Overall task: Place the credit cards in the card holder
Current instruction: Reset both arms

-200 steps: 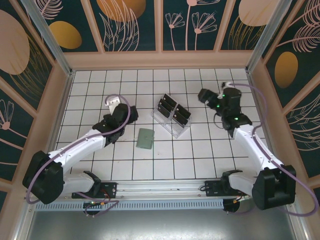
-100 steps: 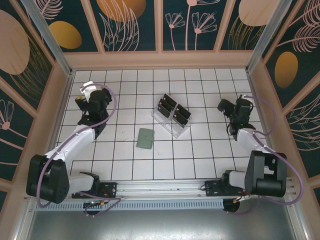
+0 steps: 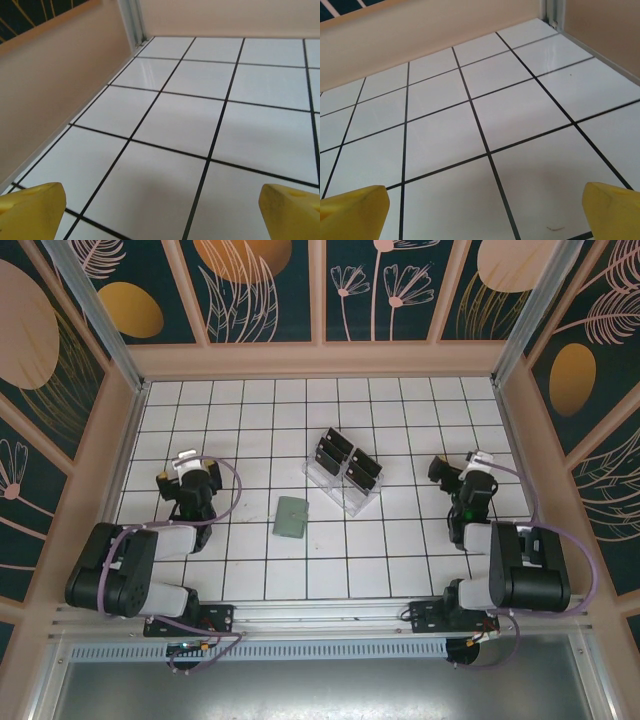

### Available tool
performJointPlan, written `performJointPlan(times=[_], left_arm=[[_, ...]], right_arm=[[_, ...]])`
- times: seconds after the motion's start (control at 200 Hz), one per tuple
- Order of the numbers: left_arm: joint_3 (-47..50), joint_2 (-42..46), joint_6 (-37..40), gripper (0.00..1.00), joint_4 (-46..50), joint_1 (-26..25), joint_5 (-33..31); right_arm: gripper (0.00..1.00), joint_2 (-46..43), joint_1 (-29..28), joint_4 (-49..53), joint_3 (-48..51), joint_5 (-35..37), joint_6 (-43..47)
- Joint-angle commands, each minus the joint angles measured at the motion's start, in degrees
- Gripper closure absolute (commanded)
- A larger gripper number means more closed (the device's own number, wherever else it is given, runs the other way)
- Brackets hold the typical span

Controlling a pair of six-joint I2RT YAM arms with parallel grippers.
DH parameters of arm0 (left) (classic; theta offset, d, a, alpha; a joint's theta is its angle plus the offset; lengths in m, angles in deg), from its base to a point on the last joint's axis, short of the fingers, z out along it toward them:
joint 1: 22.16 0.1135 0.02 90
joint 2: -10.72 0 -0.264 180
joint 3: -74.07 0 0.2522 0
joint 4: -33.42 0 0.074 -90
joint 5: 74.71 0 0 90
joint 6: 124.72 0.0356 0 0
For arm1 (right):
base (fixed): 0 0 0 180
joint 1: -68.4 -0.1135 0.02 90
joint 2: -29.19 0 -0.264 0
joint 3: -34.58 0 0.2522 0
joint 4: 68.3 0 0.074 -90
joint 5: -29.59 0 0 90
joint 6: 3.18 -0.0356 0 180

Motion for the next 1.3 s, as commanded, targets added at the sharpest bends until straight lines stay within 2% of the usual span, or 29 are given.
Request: performJointPlan(times=[0.0, 0.115, 0.17, 0.255, 0.405, 0.455, 0.515, 0.56, 0.651, 0.736, 0.791, 0.836, 0.896, 1.046, 1.196, 1.296], left_arm=[[-1.3, -1.3, 3.9, 0.02, -11.0, 1.0, 5.3], [-1.2, -4.2, 5.7, 0.02, -15.2, 1.0, 6.6], [-1.7, -4.9, 4.8, 0.01, -14.7, 1.5, 6.1], [-0.6, -4.4, 3.2, 0.02, -16.2, 3.3, 8.3], [5.4, -4.2, 0.1, 0.01, -25.6, 6.9, 13.8], [6.7, -8.0, 0.7, 0.02, -33.5, 6.9, 13.4], [4.9, -5.7, -0.7, 0.01, -25.1, 7.5, 14.8], [4.8, -7.1, -1.4, 0.01, -27.5, 8.8, 16.4], [4.7, -6.7, -1.5, 0.01, -26.5, 9.0, 16.5], [4.6, -6.6, -1.5, 0.01, -26.2, 9.0, 16.6], [4.6, -6.5, -1.5, 0.01, -26.1, 9.0, 16.6], [4.6, -6.5, -1.5, 0.01, -25.8, 9.0, 16.6], [4.6, -6.5, -1.5, 0.01, -25.9, 9.0, 16.6], [4.6, -6.4, -1.4, 0.01, -25.8, 9.0, 16.6], [4.3, -6.6, -1.5, 0.01, -25.6, 9.0, 16.5], [4.3, -6.7, -1.5, 0.01, -25.5, 9.0, 16.5]], right_arm=[[0.01, 2.1, -1.0, -16.2, 2.1, -0.3, 4.1], [0.01, 11.7, -1.5, -34.8, 6.7, 1.7, 4.3], [0.01, 9.3, -1.9, -27.9, 5.5, 1.3, 4.6], [0.01, 10.2, -2.0, -27.6, 4.5, -1.1, 5.8], [0.01, 10.4, -2.2, -26.6, 3.7, 0.0, 5.3], [0.01, 10.3, -1.9, -25.2, 3.1, 0.1, 4.7], [0.01, 10.2, -1.6, -24.3, 2.6, -0.1, 4.6], [0.01, 10.3, -1.7, -24.1, 2.5, 0.0, 4.6], [0.01, 10.3, -1.9, -24.0, 2.5, 0.7, 4.7], [0.01, 10.3, -3.9, -25.7, 3.2, 8.7, 4.7], [0.01, 10.1, -4.5, -28.7, 5.0, 9.4, 5.2], [0.01, 10.7, -4.7, -32.4, 6.4, 8.6, 5.9], [0.01, 10.5, -4.8, -32.4, 6.7, 7.7, 6.3], [0.01, 10.4, -5.2, -25.3, 2.8, 7.6, 6.6], [0.01, 10.3, -3.3, -23.0, 1.8, 2.9, 5.6], [0.01, 10.4, -3.1, -23.1, 1.9, 2.6, 5.6]])
